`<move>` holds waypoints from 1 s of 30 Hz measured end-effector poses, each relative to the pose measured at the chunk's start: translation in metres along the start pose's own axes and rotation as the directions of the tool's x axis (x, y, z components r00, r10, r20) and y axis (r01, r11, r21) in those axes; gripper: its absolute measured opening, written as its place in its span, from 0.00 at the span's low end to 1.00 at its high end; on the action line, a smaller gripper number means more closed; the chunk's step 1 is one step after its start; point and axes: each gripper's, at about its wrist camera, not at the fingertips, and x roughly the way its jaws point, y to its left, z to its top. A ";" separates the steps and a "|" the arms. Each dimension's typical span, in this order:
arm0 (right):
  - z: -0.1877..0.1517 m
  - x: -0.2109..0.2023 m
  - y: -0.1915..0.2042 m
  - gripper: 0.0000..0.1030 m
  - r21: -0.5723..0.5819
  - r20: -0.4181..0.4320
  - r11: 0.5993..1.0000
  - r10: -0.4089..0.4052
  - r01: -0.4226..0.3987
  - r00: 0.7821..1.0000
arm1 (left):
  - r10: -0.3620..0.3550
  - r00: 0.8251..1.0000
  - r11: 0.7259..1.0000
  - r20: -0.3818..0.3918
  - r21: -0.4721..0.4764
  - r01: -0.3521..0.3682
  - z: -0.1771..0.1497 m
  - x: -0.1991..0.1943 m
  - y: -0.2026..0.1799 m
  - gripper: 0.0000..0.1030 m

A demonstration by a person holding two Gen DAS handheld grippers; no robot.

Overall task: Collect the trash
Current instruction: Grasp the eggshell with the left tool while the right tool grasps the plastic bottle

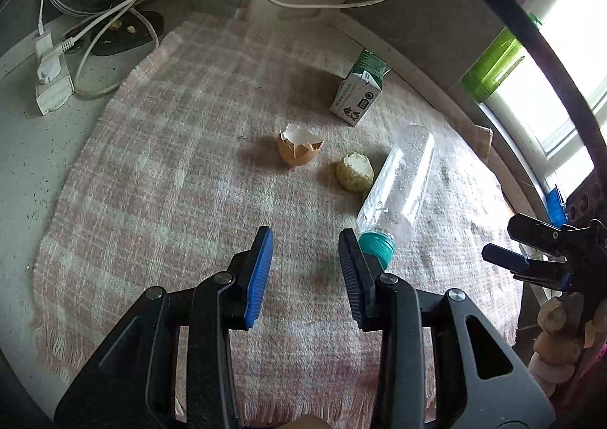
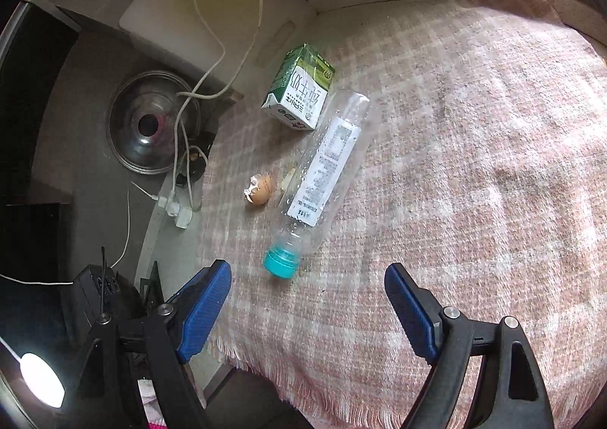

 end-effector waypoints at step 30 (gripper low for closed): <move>0.045 0.096 -0.006 0.73 0.156 -0.130 0.985 0.099 -0.078 0.987 | 0.108 0.991 0.991 -0.085 0.091 -0.100 0.066 0.104 -0.015 0.45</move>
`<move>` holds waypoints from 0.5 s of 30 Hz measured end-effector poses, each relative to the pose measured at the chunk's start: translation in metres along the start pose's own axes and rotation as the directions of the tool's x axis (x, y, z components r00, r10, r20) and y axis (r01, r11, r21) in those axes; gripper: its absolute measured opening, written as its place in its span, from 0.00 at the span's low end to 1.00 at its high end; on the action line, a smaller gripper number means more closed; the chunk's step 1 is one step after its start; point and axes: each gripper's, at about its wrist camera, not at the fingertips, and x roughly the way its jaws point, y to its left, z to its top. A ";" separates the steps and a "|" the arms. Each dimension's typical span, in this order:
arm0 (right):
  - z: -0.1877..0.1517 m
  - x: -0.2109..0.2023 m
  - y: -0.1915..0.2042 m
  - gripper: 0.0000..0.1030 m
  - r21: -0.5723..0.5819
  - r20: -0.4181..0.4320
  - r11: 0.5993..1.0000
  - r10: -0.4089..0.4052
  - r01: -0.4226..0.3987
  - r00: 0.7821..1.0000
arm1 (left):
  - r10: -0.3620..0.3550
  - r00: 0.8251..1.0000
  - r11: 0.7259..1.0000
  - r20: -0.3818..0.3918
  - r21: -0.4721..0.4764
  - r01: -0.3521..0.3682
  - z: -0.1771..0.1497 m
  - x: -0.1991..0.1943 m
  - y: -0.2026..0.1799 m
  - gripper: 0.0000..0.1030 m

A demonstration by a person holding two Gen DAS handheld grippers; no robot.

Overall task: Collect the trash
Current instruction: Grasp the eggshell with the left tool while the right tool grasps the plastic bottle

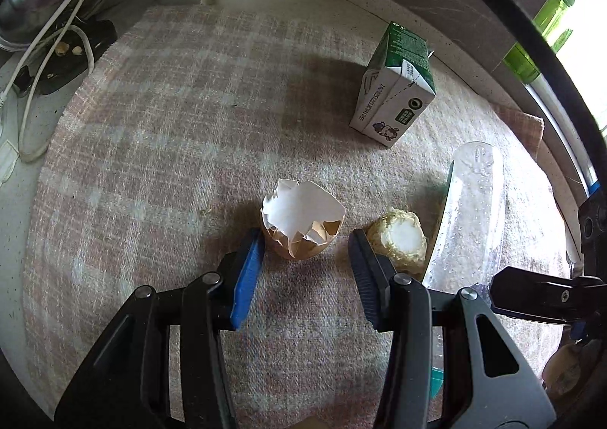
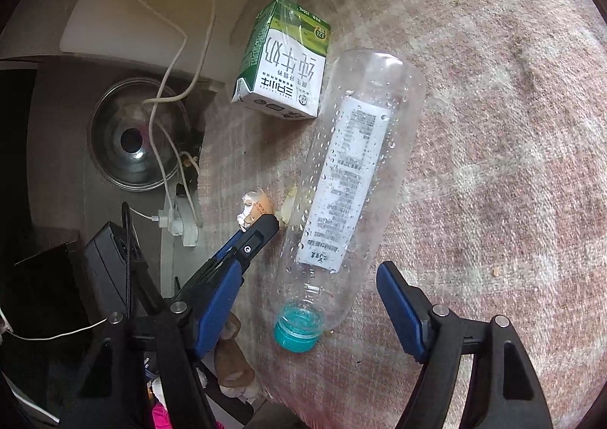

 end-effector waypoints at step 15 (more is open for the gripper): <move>0.002 0.011 -0.005 0.56 0.015 0.001 0.999 -0.028 0.028 1.000 | -0.013 1.000 1.000 0.015 0.014 0.012 0.002 -0.003 0.007 0.36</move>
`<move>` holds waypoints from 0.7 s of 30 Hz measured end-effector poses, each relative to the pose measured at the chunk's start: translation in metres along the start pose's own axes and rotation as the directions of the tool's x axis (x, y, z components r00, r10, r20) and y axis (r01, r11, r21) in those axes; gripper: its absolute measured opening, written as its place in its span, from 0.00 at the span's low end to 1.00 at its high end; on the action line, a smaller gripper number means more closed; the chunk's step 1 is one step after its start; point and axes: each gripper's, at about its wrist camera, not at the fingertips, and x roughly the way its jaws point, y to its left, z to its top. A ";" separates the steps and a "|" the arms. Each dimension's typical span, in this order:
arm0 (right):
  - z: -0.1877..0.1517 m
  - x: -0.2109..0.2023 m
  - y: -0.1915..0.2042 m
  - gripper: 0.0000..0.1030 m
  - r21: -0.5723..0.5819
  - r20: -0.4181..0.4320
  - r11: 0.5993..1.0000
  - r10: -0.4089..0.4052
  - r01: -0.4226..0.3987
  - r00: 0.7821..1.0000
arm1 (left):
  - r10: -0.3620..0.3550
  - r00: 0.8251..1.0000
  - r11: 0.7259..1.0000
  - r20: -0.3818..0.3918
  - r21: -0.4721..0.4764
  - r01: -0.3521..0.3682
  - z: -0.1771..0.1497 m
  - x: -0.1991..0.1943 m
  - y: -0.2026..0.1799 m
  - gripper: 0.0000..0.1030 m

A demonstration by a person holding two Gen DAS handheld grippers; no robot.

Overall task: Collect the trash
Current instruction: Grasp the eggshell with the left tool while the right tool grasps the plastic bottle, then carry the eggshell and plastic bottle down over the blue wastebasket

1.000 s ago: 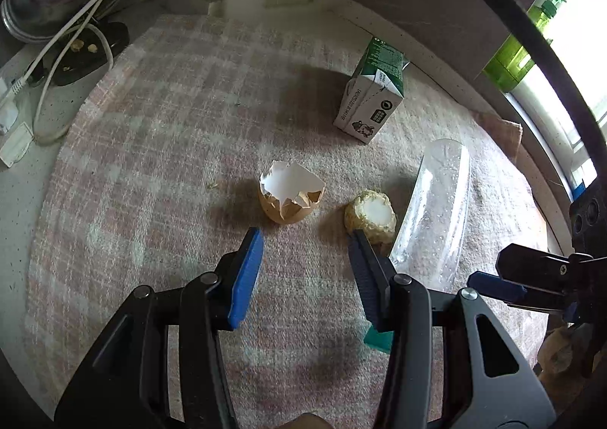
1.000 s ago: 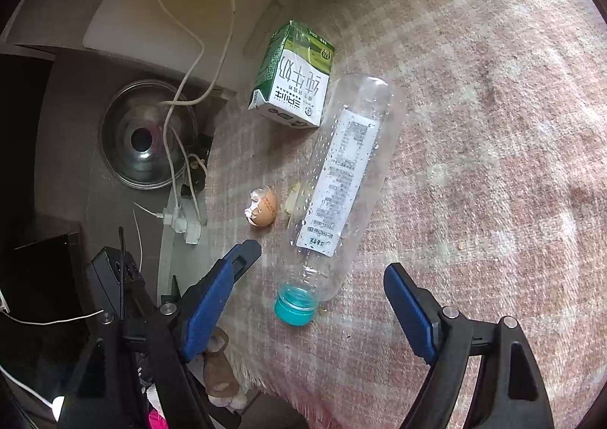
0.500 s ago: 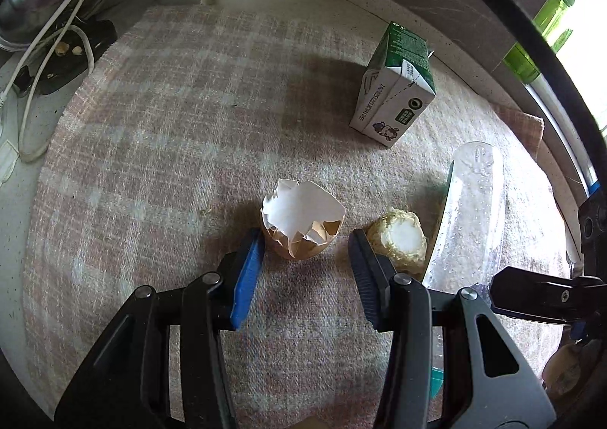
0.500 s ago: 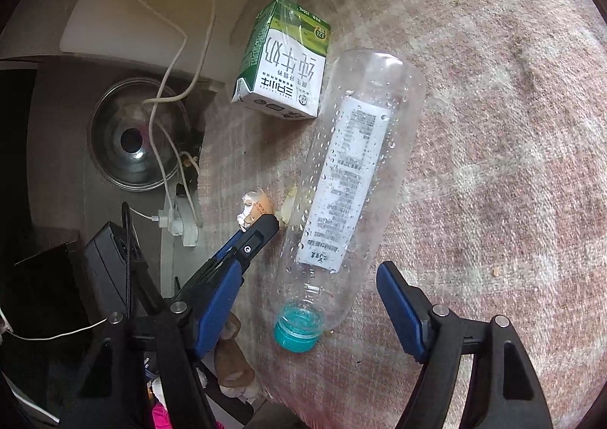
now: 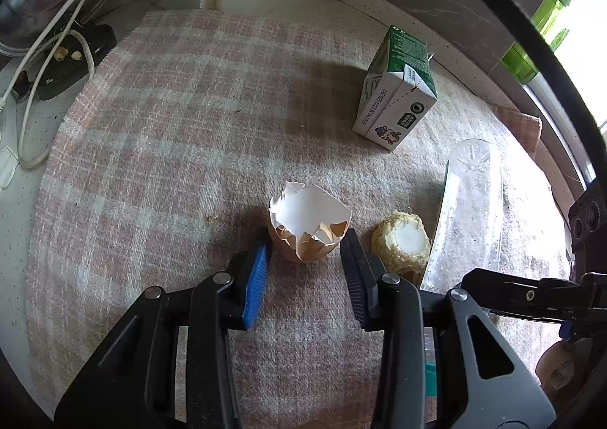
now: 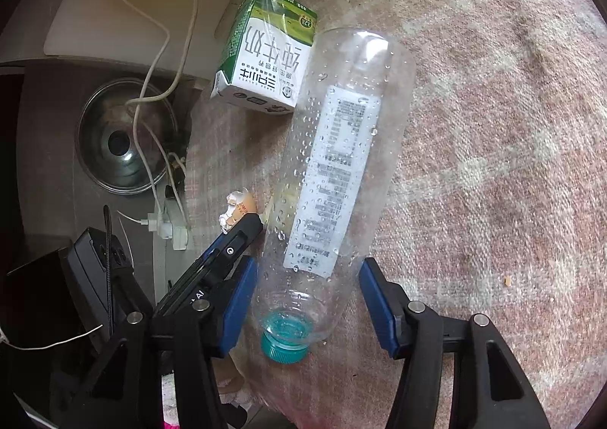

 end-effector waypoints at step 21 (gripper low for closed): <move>-0.024 -0.034 -0.001 0.53 -0.065 0.033 0.997 0.033 -0.031 0.999 | -0.029 0.998 0.999 0.061 0.018 0.028 -0.040 -0.057 0.003 0.36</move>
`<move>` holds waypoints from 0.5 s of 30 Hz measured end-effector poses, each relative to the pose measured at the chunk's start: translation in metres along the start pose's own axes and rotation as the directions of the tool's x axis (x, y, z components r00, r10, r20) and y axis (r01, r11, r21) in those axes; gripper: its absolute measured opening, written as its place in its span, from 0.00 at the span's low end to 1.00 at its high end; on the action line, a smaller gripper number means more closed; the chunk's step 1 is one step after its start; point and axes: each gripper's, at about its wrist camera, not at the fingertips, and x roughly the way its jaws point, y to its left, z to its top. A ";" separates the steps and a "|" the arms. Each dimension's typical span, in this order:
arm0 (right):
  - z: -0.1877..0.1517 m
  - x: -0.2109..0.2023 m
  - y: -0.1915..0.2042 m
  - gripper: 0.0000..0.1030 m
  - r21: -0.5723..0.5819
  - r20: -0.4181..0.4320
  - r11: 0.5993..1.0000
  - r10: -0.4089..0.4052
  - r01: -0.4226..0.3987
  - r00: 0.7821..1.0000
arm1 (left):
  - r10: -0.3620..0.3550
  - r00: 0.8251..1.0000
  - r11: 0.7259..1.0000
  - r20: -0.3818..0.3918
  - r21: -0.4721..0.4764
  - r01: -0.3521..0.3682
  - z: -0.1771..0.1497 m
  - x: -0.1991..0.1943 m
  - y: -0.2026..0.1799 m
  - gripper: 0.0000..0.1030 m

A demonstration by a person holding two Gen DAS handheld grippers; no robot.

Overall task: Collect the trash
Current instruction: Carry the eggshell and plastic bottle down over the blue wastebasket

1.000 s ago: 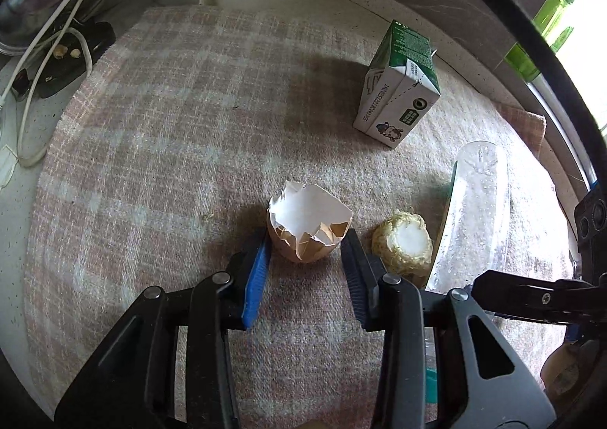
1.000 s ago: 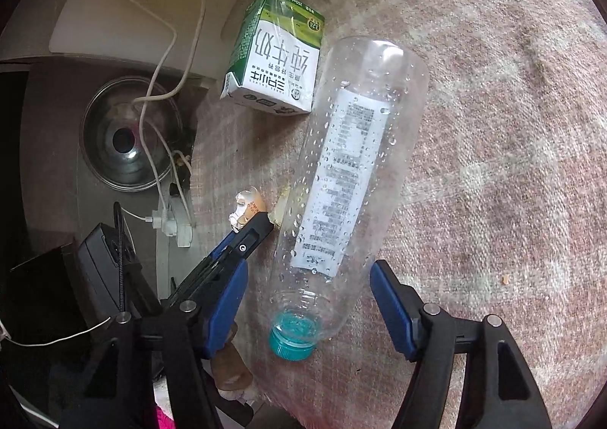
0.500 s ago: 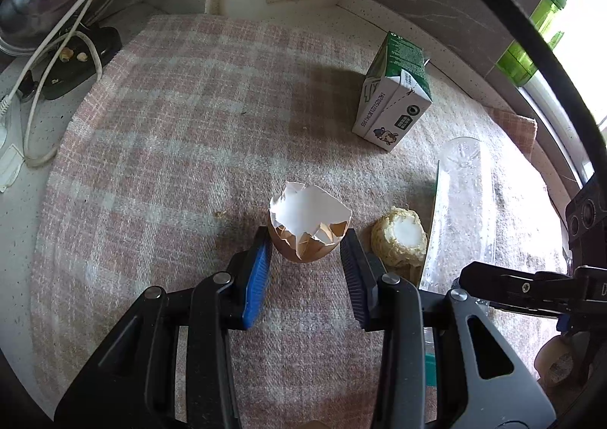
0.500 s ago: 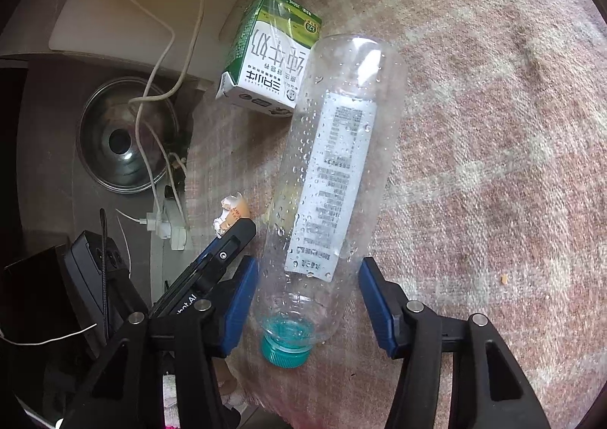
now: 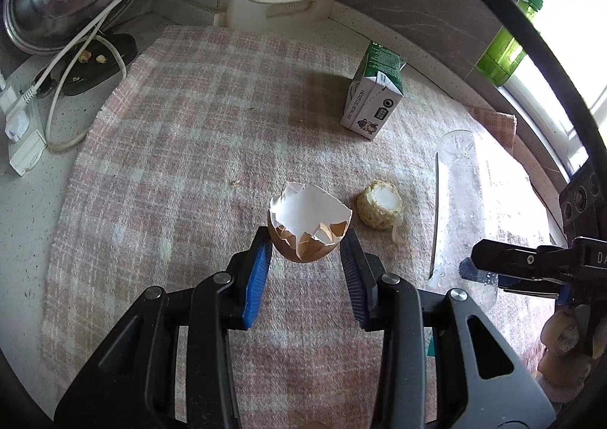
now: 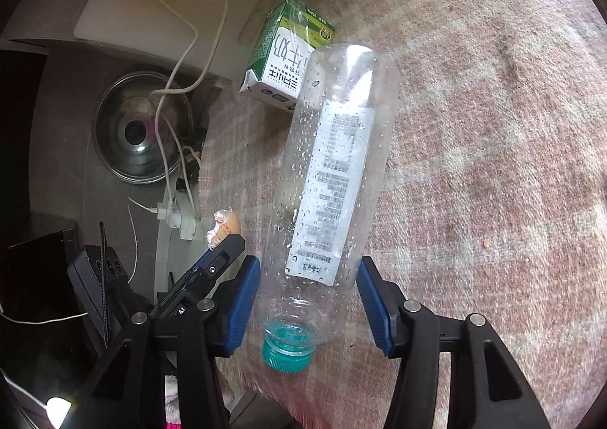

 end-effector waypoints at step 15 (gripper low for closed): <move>-0.065 -0.063 -0.005 0.53 -0.037 0.004 0.999 0.005 -0.005 1.000 | -0.038 0.999 0.999 0.039 0.041 0.036 -0.048 -0.060 -0.001 0.36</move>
